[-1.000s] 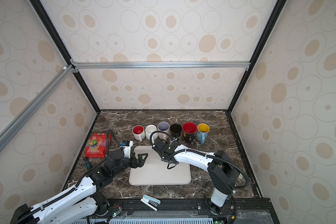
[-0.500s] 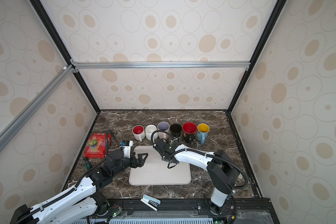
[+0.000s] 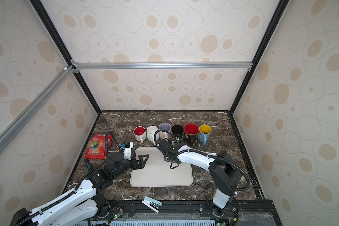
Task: Turn the mug right side up
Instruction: 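Lift the black mug off the tray with the right gripper while the left approaches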
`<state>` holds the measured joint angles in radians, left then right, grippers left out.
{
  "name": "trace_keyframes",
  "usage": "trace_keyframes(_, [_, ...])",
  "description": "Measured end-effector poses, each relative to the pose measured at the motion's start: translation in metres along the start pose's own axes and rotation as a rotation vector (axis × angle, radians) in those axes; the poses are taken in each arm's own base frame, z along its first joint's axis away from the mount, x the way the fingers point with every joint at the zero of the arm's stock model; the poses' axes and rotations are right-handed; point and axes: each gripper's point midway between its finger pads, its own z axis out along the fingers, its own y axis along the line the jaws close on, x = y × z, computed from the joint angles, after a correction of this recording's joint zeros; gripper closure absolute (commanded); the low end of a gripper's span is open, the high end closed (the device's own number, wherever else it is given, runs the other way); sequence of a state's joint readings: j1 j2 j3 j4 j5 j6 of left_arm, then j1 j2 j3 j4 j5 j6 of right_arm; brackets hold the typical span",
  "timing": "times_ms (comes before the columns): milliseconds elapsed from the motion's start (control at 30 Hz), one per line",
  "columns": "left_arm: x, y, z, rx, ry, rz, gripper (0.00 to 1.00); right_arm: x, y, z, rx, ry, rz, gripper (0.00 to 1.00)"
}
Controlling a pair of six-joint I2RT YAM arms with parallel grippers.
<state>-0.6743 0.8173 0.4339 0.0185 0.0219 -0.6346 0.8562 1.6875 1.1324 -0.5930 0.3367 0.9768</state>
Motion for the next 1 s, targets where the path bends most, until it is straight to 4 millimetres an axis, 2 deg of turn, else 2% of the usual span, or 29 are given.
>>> trace_keyframes(100, [-0.001, 0.0, -0.001, 0.009, -0.017, -0.01, 0.0, 0.004, 0.002, -0.004, -0.048, 0.004, -0.02, 1.0])
trace_keyframes(200, [-0.005, -0.002, -0.004, 0.022, -0.038, -0.027, 0.0, 0.011, -0.002, -0.018, -0.131, 0.004, -0.031, 1.0])
trace_keyframes(333, [-0.015, -0.006, -0.007, 0.042, -0.077, -0.039, 0.0, 0.005, -0.004, -0.054, -0.264, -0.049, -0.048, 1.0])
trace_keyframes(500, [-0.023, -0.012, -0.007, 0.071, -0.085, -0.054, 0.0, -0.025, 0.015, -0.109, -0.471, -0.207, -0.063, 1.0])
trace_keyframes(633, [-0.042, -0.034, -0.007, 0.162, -0.104, -0.08, 0.01, -0.037, 0.024, -0.135, -0.62, -0.328, -0.072, 1.0])
trace_keyframes(833, [-0.079, -0.072, -0.019, 0.393, -0.182, -0.178, 0.05, -0.048, 0.037, -0.143, -0.803, -0.35, -0.04, 1.0])
trace_keyframes(1000, [-0.101, -0.097, -0.035, 0.588, -0.239, -0.249, 0.06, -0.064, 0.061, -0.16, -0.986, -0.349, 0.009, 1.0])
